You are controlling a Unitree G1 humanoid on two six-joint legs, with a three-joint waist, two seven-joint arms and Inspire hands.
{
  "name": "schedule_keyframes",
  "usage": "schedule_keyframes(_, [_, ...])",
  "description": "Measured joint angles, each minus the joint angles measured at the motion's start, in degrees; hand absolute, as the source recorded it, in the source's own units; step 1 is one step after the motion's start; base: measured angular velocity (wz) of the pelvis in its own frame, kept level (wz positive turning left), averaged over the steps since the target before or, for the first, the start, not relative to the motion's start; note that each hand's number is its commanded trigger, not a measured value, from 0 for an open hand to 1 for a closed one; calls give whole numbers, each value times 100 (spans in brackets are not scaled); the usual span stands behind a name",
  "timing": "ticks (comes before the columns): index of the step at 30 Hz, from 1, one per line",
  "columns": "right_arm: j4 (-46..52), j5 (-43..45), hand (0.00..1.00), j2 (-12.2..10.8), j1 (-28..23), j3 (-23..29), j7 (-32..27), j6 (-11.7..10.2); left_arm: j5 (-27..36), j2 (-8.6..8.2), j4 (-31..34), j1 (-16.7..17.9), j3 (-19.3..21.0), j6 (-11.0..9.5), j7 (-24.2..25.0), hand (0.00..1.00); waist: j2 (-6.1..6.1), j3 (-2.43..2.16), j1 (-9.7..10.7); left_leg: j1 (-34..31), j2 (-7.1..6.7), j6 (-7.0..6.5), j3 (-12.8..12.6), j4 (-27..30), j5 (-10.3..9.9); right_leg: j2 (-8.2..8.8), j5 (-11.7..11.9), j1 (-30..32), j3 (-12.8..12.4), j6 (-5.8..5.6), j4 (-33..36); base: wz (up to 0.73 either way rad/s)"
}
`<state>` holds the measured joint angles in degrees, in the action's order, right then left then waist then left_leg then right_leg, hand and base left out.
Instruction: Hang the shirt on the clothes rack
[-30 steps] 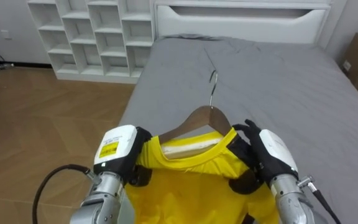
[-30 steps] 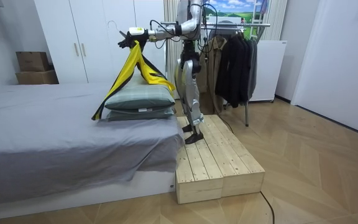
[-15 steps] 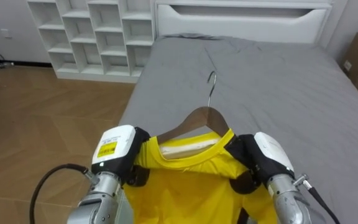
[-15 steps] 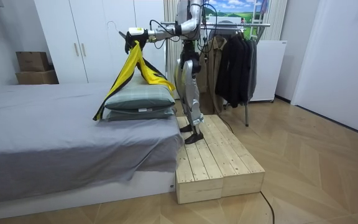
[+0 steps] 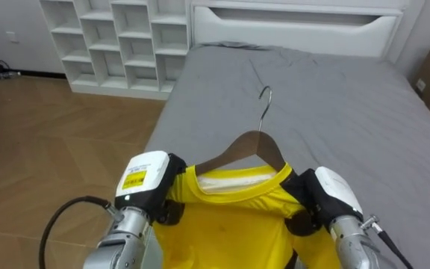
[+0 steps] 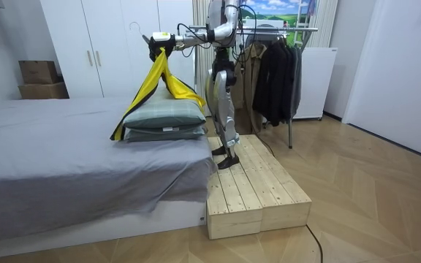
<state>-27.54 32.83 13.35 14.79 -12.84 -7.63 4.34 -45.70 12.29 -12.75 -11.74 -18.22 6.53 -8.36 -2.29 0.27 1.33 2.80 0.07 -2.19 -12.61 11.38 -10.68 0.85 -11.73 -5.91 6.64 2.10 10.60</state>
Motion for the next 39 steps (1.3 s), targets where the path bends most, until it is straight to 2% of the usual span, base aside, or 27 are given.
schedule_keyframes(6, [1, 6, 100, -1, 0, 0, 16, -4, -1, 16, 0, 0, -1, 0, 0, 100, -5, 0, -10, -4, -2, 0, 1, 3, 0, 4, 0, 5, 0, 0, 1, 0])
schedule_keyframes(7, [1, 0, 100, -1, 0, 0, 16, -4, -1, 17, 1, 0, 0, 0, 0, 92, -4, 0, -7, -4, -2, 0, 1, 4, 0, 4, 0, 4, -1, 0, 0, 0])
schedule_keyframes(8, [1, 1, 100, -1, 0, 0, 18, -4, -1, 17, 1, 0, -1, 0, 0, 49, -4, 0, -1, -4, -2, 0, 2, 6, 0, 4, 0, 1, -2, 0, 1, 0])
schedule_keyframes(9, [1, 1, 100, 0, 0, 0, 19, -4, -1, 17, 1, 0, -1, -1, 0, 0, -4, 0, 1, -5, -2, 0, 3, 6, 0, 4, 0, 1, -2, 0, 1, 0])
schedule_keyframes(13, [-18, 1, 100, -4, 0, 0, 21, 0, 56, 16, 32, 0, -1, 0, 0, 0, -1, 0, 4, -3, -2, 0, 3, 5, 0, 4, 0, 0, -6, 0, 2, 0])
schedule_keyframes(20, [-146, 2, 100, -45, 0, -52, 25, 18, 957, -24, 211, 18, -139, -58, 1, 0, 18, 14, 18, 78, -9, 0, -1, -14, 0, 12, 0, -69, -18, 0, 6, 0])
schedule_keyframes(26, [-160, 135, 100, -85, 0, -58, 55, 78, 1418, -78, 211, 34, -224, -62, 36, 0, 18, 22, 19, 90, -5, -1, -23, -12, 0, 14, 0, -73, -22, 0, 13, -1])
schedule_keyframes(37, [-356, 168, 100, -234, 0, -226, 222, 151, 1676, -81, 194, 225, -225, -62, 71, 0, 14, 53, -10, 105, -3, -1, -24, 1, 0, 16, 0, -89, -16, 0, 23, 0])
schedule_keyframes(39, [-372, 182, 100, -234, 0, -227, 292, 151, 1686, -79, 194, 264, -224, -62, 137, 0, 15, 70, -12, 105, -3, -1, -21, 1, 0, 17, 0, -89, -16, 0, 21, 0])
